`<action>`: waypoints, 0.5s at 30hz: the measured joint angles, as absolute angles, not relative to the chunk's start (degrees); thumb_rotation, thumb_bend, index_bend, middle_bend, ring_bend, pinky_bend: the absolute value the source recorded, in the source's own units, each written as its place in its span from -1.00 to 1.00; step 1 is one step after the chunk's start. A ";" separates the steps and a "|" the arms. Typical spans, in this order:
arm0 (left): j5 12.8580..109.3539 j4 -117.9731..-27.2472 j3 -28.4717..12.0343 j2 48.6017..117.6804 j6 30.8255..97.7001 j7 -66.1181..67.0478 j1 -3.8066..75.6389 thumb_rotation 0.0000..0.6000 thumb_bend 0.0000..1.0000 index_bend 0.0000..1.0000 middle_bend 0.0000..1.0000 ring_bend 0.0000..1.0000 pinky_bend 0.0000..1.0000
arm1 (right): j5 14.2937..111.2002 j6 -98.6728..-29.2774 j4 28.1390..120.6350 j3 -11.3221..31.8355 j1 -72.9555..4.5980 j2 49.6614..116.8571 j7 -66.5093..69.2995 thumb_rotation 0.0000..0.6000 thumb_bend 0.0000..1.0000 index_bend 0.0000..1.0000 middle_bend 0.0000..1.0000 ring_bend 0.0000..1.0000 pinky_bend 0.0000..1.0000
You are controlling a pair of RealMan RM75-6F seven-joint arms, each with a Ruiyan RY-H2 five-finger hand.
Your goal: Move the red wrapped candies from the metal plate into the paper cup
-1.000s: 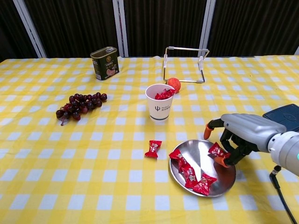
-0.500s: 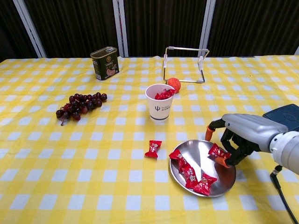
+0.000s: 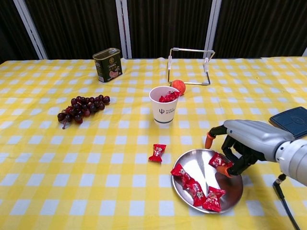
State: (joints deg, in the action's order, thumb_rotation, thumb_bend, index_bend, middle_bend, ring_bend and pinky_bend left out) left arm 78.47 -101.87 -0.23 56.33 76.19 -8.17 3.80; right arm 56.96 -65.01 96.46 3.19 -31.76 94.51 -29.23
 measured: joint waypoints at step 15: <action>78.56 -101.80 -0.25 56.42 76.51 -8.11 3.68 1.00 -0.90 -1.00 -1.00 -1.00 -1.00 | 58.99 -65.45 97.02 3.66 -30.93 94.76 -27.92 1.00 -0.26 -0.31 0.59 0.85 1.00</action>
